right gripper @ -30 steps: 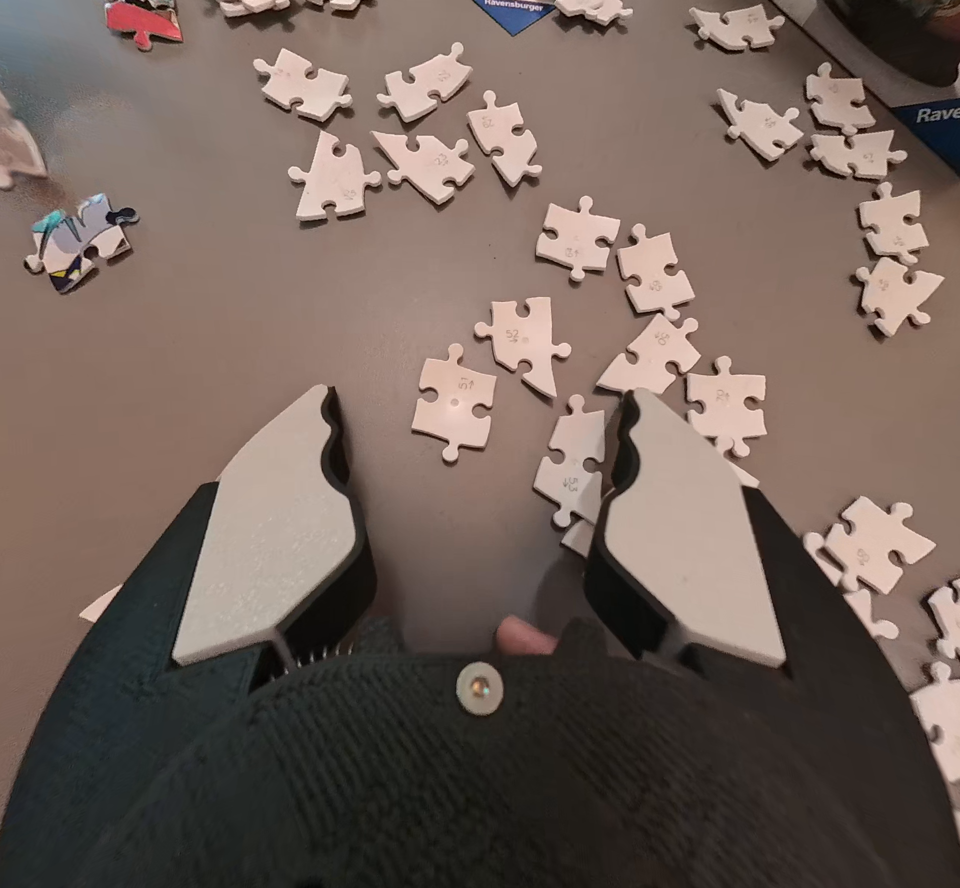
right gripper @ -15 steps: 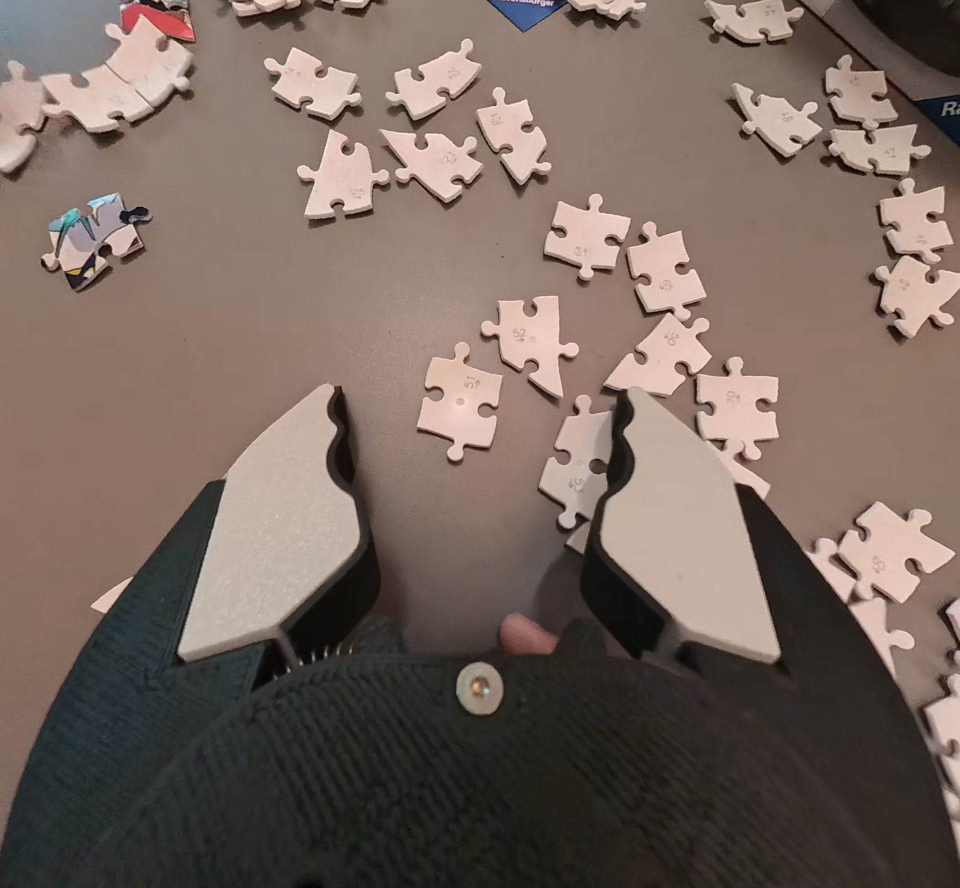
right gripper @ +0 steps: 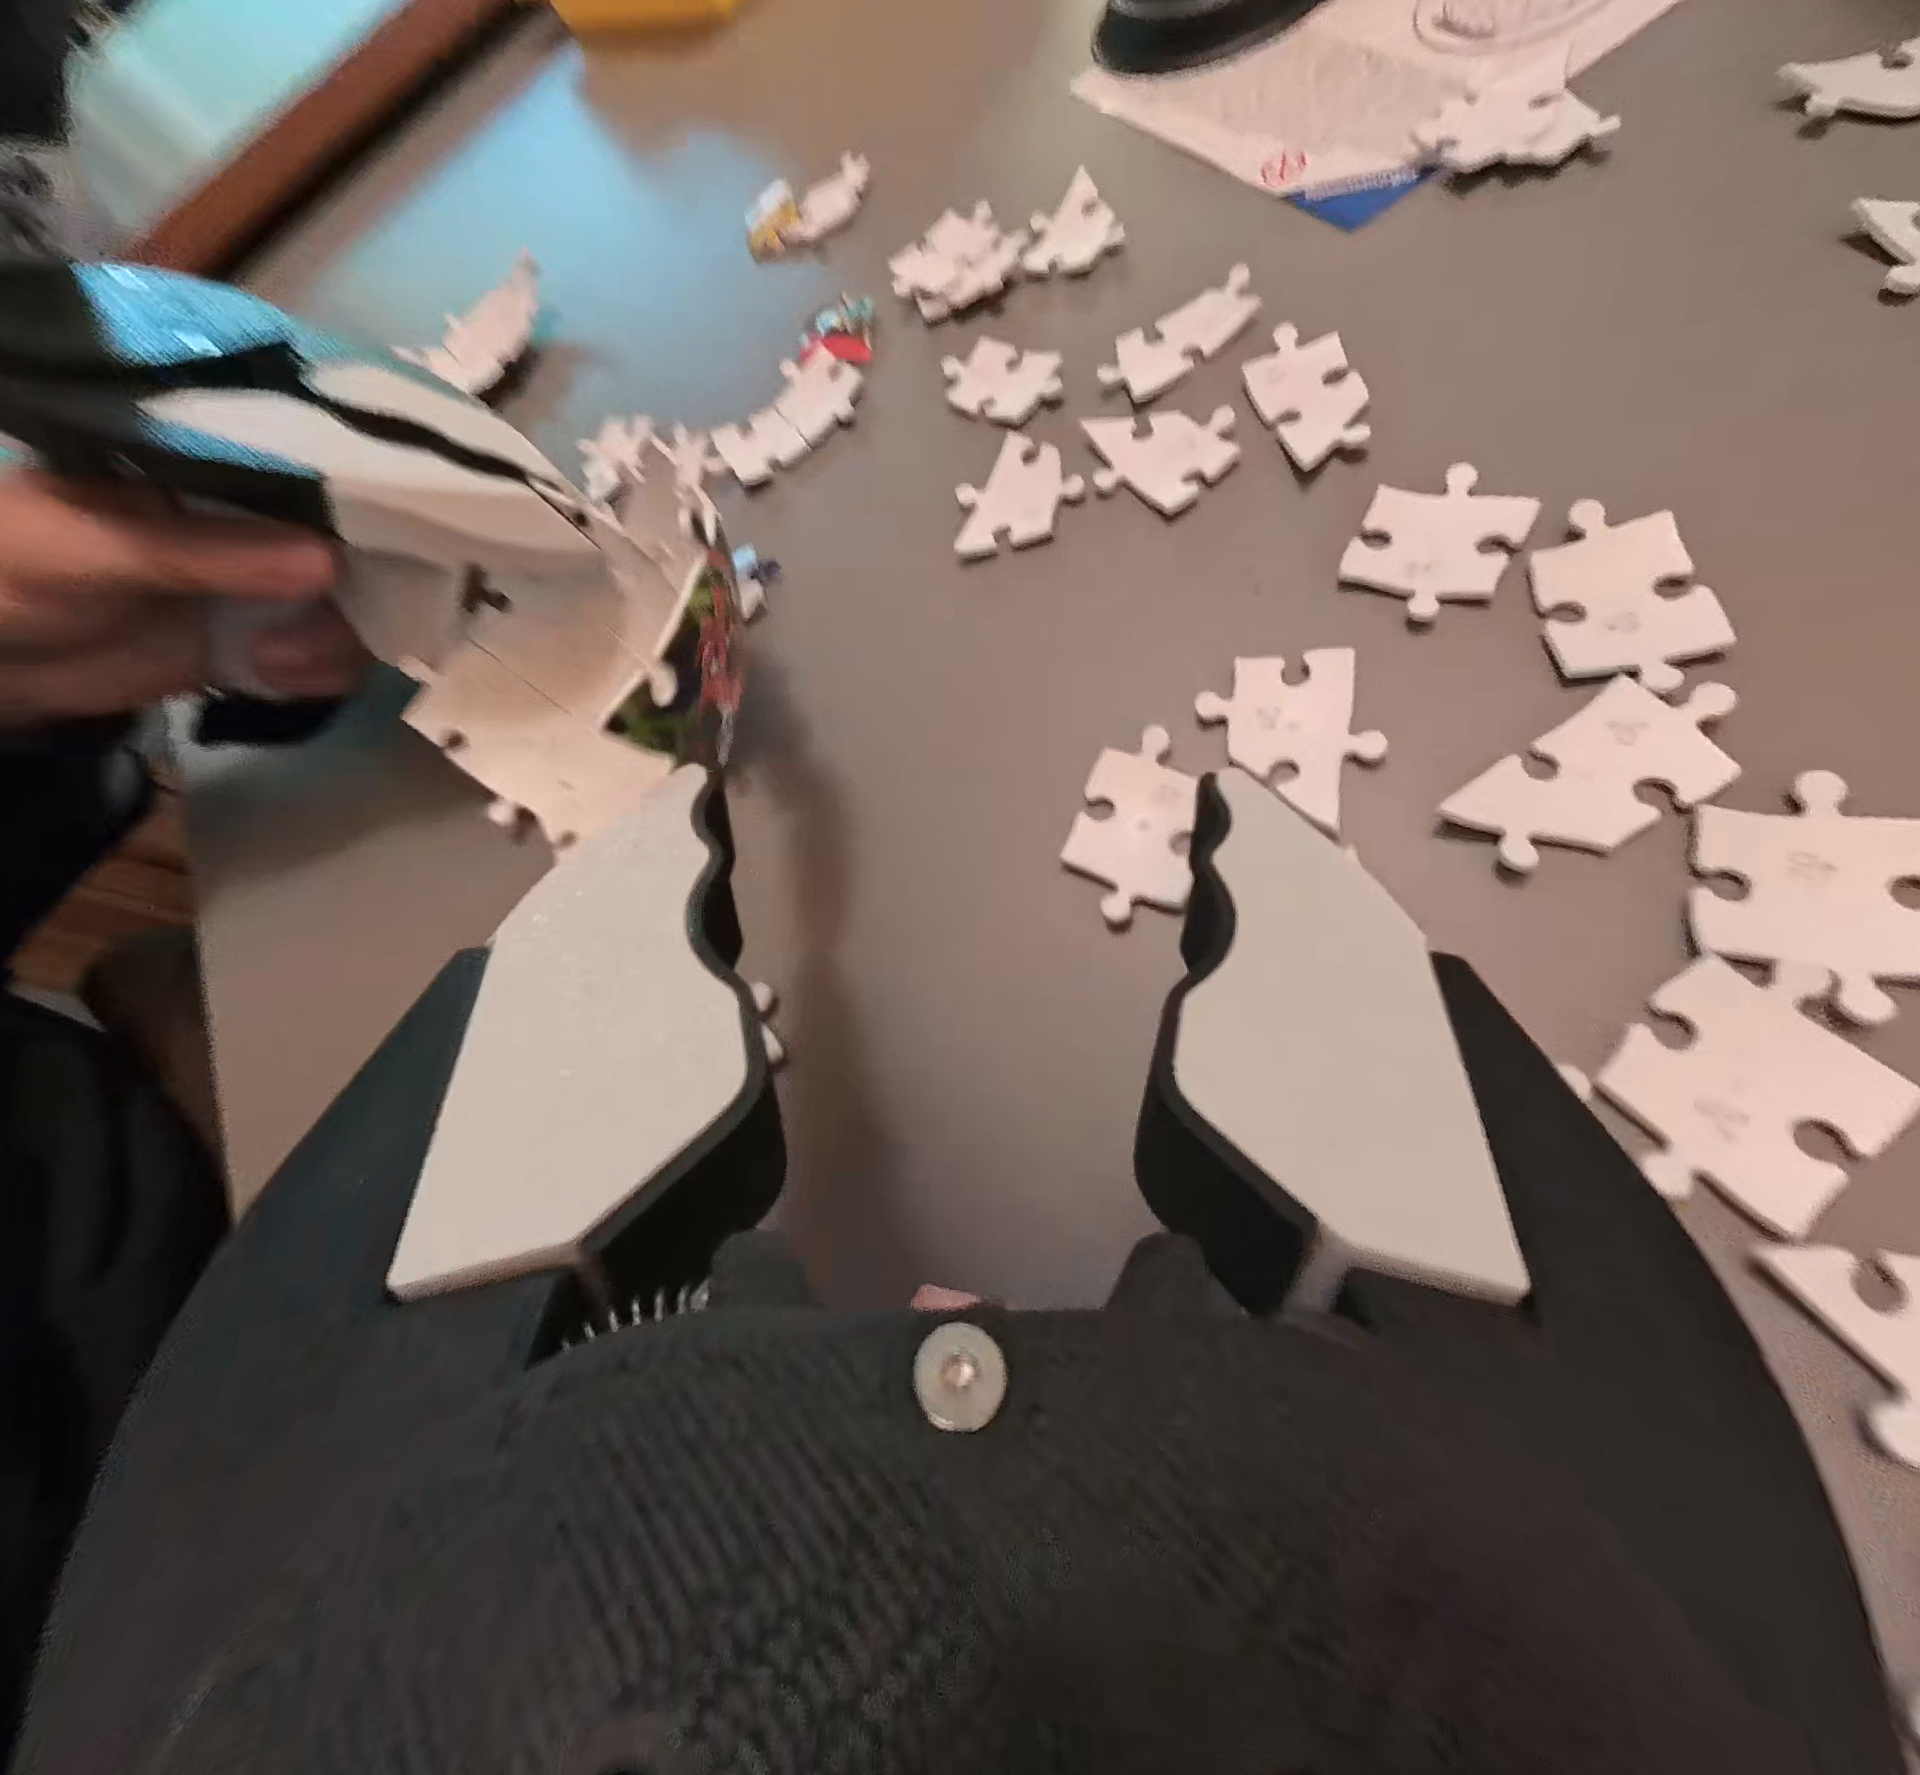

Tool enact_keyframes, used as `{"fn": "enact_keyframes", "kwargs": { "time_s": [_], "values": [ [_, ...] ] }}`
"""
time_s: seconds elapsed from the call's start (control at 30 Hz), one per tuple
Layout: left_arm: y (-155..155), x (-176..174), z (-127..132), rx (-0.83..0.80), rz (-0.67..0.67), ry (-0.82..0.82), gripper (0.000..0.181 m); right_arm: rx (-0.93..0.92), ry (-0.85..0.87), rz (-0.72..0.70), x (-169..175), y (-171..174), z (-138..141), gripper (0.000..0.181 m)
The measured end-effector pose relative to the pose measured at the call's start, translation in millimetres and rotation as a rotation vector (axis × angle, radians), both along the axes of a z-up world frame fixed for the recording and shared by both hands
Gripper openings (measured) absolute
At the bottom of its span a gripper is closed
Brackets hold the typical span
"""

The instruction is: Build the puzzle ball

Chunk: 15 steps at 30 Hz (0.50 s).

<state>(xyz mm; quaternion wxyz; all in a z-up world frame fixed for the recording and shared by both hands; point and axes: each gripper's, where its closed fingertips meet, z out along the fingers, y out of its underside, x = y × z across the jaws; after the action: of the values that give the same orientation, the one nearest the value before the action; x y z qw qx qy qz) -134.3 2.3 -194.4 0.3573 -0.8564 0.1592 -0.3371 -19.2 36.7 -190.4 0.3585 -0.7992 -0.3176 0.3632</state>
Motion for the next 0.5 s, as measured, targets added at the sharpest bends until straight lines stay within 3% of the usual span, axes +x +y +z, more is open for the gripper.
{"fn": "enact_keyframes", "kwargs": {
  "time_s": [0.1,0.23,0.5],
  "values": [
    [0.7,5.8,-2.4,0.026,-0.007,0.008,0.002,0.031,0.093,0.024,-7.6,0.9,13.7,0.075],
    [0.6,9.6,-8.1,-0.003,-0.001,0.022,0.003,0.001,0.111,0.114,-15.7,-12.7,12.8,0.077],
    [1.5,16.4,-9.2,-0.04,0.0,0.027,0.003,-0.025,0.121,0.096,5.4,-9.7,11.8,0.08]
  ]
}}
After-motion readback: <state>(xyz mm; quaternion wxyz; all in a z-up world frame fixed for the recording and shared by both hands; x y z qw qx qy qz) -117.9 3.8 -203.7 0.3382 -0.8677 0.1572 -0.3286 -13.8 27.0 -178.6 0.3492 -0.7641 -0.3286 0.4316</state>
